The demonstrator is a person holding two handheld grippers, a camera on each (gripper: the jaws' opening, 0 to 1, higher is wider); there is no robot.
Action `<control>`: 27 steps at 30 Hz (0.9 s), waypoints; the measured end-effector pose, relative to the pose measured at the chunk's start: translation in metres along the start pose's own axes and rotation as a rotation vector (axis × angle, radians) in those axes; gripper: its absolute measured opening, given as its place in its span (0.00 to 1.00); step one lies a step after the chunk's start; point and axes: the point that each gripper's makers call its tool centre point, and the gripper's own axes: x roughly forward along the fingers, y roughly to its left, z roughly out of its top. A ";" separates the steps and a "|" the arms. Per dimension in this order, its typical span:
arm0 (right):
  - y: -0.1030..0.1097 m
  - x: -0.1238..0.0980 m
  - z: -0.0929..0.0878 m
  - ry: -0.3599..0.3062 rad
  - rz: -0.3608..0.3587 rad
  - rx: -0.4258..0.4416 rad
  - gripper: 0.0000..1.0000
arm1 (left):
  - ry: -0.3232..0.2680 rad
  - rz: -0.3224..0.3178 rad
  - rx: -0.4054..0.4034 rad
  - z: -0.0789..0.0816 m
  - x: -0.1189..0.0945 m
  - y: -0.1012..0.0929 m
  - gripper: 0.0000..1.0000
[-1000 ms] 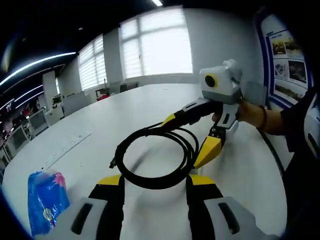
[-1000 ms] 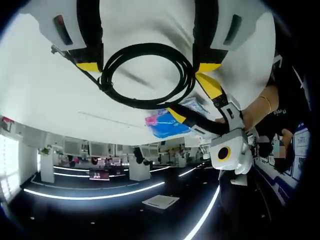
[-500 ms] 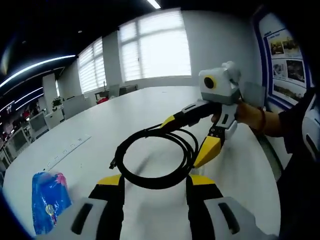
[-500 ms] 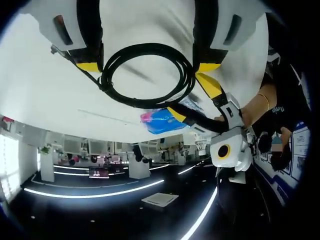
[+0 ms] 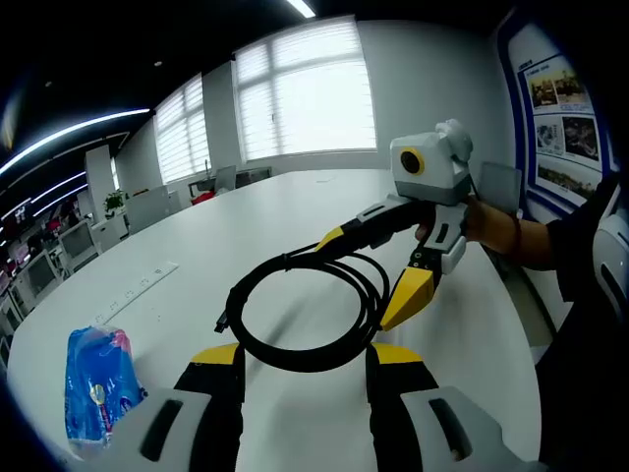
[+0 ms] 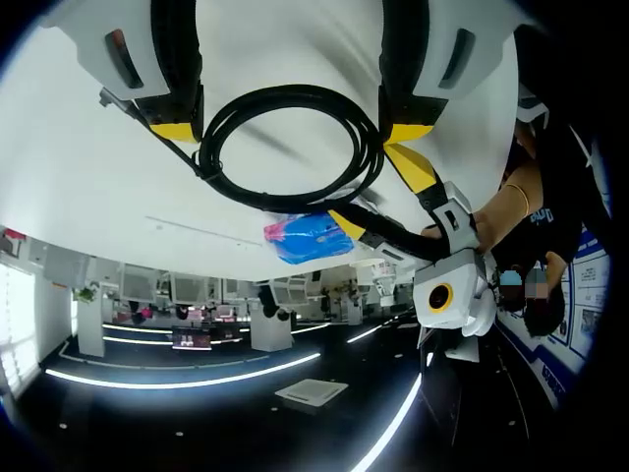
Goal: Arrange the tabletop items into an orderly group along one side of the table until the central work area is clear of visible clutter.
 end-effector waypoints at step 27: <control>0.037 -0.007 -0.017 0.021 0.030 -0.008 0.69 | 0.012 0.021 -0.017 -0.021 -0.020 -0.026 0.48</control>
